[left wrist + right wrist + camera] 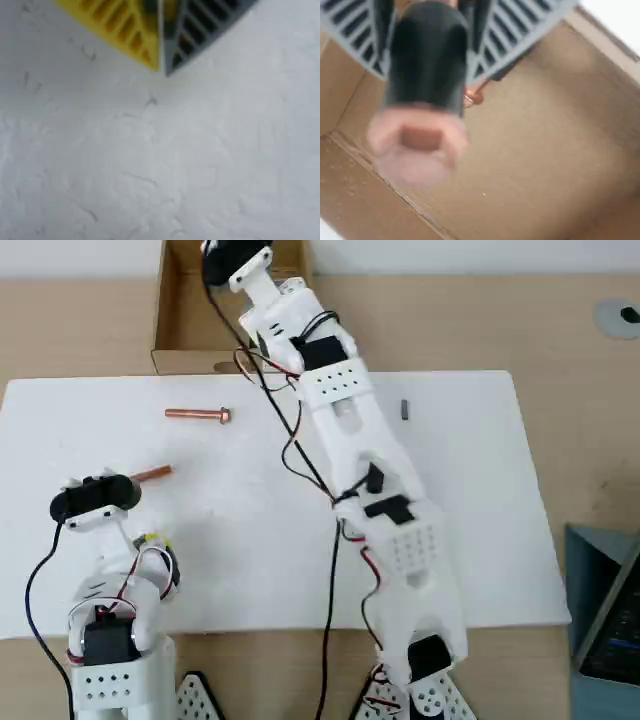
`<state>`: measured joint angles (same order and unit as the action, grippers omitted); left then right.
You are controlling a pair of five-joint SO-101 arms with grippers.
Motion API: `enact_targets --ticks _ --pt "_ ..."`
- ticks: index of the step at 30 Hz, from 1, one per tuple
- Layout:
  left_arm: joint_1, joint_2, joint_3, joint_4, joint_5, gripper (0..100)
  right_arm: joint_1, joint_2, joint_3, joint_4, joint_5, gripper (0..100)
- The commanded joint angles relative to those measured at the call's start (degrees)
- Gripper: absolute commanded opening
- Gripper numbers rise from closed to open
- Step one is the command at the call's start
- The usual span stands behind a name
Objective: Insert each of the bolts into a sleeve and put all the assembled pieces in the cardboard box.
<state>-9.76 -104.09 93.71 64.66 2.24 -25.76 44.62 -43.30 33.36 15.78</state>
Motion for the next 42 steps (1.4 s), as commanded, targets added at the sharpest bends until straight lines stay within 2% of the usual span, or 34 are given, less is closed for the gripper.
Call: enact_targets --ticks 1,6,14,26,32,42 --pt "-0.4 -0.5 -0.4 -0.6 0.2 0 0.3 3.9 -10.1 -1.6 4.6 1.2" --pt "-0.4 -0.5 -0.4 -0.6 0.2 0 0.2 9.0 -14.6 -1.6 9.8 1.6" --pt "-0.4 -0.5 -0.4 -0.6 0.2 0 0.2 10.0 -14.9 1.9 10.8 16.4" --pt "-0.4 -0.5 -0.4 -0.6 0.1 0 0.3 9.5 -17.5 4.3 10.6 16.4" --pt "-0.4 -0.5 -0.4 -0.6 0.1 0 0.6 9.4 -26.7 13.3 10.5 16.4" --pt "-0.4 -0.5 -0.4 -0.6 0.1 0 0.6 9.6 -47.3 35.1 10.5 16.4"
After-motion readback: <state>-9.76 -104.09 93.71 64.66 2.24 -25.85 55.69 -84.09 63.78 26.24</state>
